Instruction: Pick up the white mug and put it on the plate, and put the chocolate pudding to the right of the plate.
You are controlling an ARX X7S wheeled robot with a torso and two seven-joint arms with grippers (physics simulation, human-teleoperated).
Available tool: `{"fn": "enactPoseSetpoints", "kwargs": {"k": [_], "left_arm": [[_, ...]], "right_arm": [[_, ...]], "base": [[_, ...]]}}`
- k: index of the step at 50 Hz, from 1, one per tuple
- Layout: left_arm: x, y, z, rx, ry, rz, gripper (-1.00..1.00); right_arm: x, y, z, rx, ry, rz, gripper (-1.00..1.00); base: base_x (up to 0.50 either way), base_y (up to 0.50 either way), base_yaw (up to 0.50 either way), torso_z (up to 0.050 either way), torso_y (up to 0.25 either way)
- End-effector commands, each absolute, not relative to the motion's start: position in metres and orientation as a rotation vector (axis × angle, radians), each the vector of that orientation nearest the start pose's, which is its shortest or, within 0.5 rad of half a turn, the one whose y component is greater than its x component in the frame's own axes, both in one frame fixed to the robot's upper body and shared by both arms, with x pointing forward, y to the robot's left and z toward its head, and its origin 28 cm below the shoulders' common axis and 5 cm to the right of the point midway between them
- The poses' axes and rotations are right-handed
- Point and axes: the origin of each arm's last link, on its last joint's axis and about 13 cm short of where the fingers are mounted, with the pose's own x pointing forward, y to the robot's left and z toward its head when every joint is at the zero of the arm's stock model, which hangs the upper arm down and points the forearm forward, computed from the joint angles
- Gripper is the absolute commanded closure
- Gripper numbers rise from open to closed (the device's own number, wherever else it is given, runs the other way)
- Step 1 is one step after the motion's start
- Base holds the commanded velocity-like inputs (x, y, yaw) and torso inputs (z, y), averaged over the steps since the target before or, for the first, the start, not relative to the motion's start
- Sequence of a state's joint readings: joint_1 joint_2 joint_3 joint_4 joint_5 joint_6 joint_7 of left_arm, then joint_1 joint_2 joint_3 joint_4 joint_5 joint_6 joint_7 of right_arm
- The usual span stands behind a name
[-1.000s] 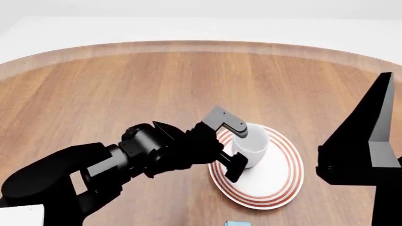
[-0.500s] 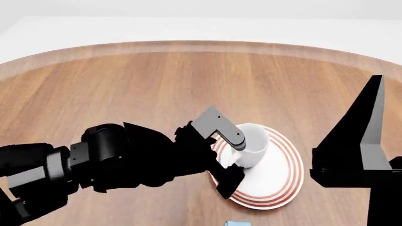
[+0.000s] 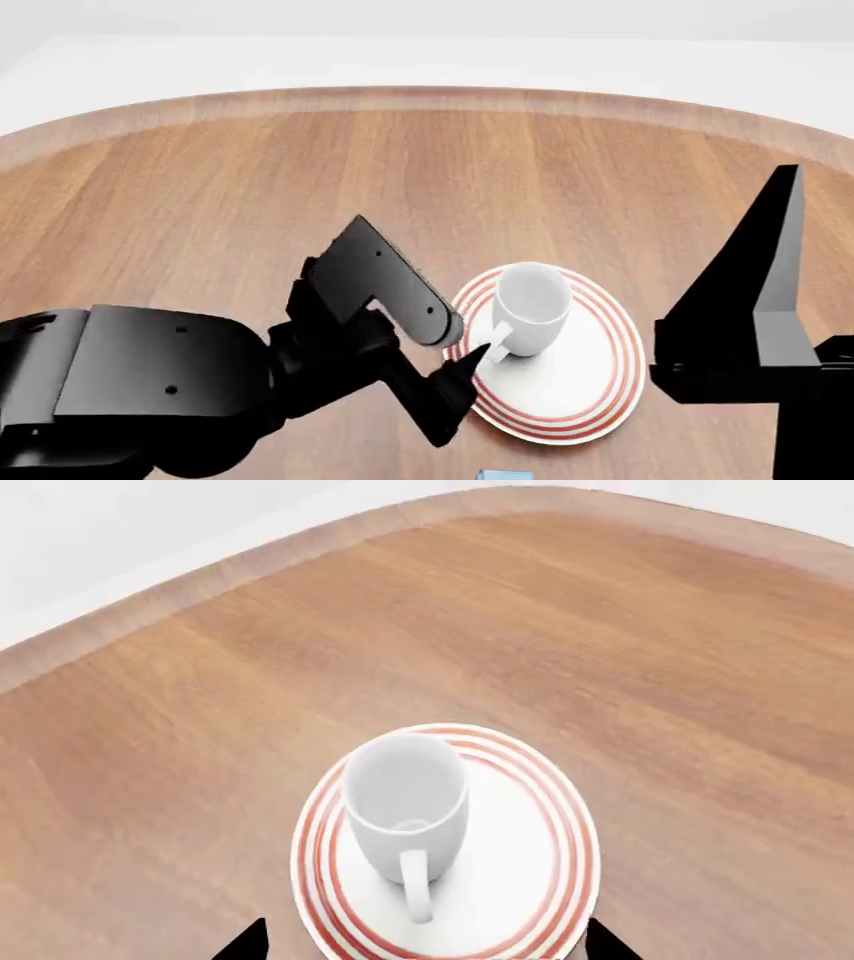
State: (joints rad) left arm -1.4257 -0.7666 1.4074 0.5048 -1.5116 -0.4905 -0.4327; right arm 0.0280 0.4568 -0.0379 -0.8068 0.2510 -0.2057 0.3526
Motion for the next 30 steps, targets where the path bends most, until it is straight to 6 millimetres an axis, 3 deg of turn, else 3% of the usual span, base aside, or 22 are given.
{"fn": "enactPoseSetpoints", "kwargs": {"k": [1, 15, 30], "left_arm": [[0.213, 0.197, 0.246, 0.248, 0.079, -0.784, -1.00], [0.201, 0.222, 0.251, 0.251, -0.097, -0.599, -1.00], [0.201, 0.223, 0.252, 0.260, -0.196, -0.571, -1.00]], "right_arm": [[0.167, -0.131, 0.200, -0.001, -1.001, 0.004, -1.00], [0.167, -0.127, 0.196, 0.003, -0.986, 0.029, -1.00], [0.166, -0.122, 0.193, 0.000, -0.967, 0.045, -1.00]], "base": [[0.00, 0.00, 0.00, 0.000, 0.000], [0.00, 0.00, 0.00, 0.000, 0.000], [0.00, 0.00, 0.00, 0.000, 0.000]]}}
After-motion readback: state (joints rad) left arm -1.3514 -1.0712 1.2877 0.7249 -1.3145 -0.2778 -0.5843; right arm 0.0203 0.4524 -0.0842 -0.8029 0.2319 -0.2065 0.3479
